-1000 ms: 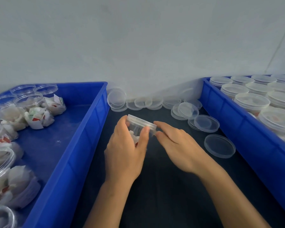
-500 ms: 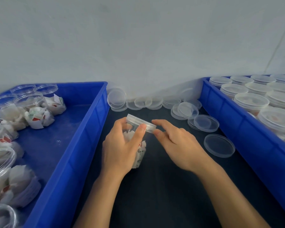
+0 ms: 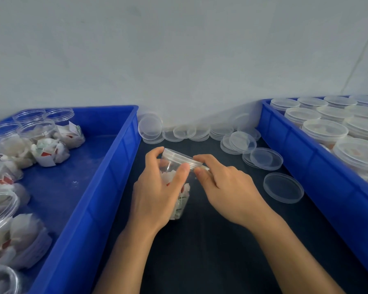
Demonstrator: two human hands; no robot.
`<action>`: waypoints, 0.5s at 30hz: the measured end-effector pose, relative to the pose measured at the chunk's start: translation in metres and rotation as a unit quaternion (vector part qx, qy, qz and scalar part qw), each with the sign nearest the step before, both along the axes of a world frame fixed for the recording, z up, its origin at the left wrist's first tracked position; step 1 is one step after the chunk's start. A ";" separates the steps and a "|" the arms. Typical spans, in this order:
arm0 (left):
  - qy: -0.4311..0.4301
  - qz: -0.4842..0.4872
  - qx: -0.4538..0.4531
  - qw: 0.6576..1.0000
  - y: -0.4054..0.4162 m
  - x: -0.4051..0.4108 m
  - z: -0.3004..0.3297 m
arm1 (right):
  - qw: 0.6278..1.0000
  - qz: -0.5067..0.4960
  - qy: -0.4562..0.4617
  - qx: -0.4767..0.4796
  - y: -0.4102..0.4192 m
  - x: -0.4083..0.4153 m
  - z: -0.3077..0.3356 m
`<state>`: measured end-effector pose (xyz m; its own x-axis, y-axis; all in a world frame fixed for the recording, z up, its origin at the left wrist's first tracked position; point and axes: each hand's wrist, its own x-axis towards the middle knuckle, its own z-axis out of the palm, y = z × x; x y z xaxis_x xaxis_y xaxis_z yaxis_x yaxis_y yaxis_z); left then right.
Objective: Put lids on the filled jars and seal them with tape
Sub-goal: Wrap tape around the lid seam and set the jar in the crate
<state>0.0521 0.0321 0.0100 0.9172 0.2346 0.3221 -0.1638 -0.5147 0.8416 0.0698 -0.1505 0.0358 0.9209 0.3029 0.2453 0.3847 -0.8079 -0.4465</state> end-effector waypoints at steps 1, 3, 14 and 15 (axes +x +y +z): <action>-0.010 0.019 0.048 0.999 -0.002 -0.001 0.001 | 1.000 0.000 -0.002 0.002 0.000 -0.001 0.001; -0.035 0.063 0.131 0.989 -0.007 -0.004 0.005 | 1.000 -0.002 -0.009 0.004 0.000 -0.003 0.002; 0.003 0.043 -0.050 0.998 -0.001 0.001 0.002 | 0.995 0.049 0.035 0.074 0.000 0.000 -0.002; 0.001 0.037 -0.058 0.998 0.001 0.002 0.002 | 0.996 0.050 0.031 0.072 -0.001 0.000 -0.002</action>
<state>0.0541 0.0327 0.0117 0.8965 0.3379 0.2865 -0.1268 -0.4240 0.8967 0.0699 -0.1518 0.0338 0.9026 0.3592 0.2373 0.4283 -0.6929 -0.5800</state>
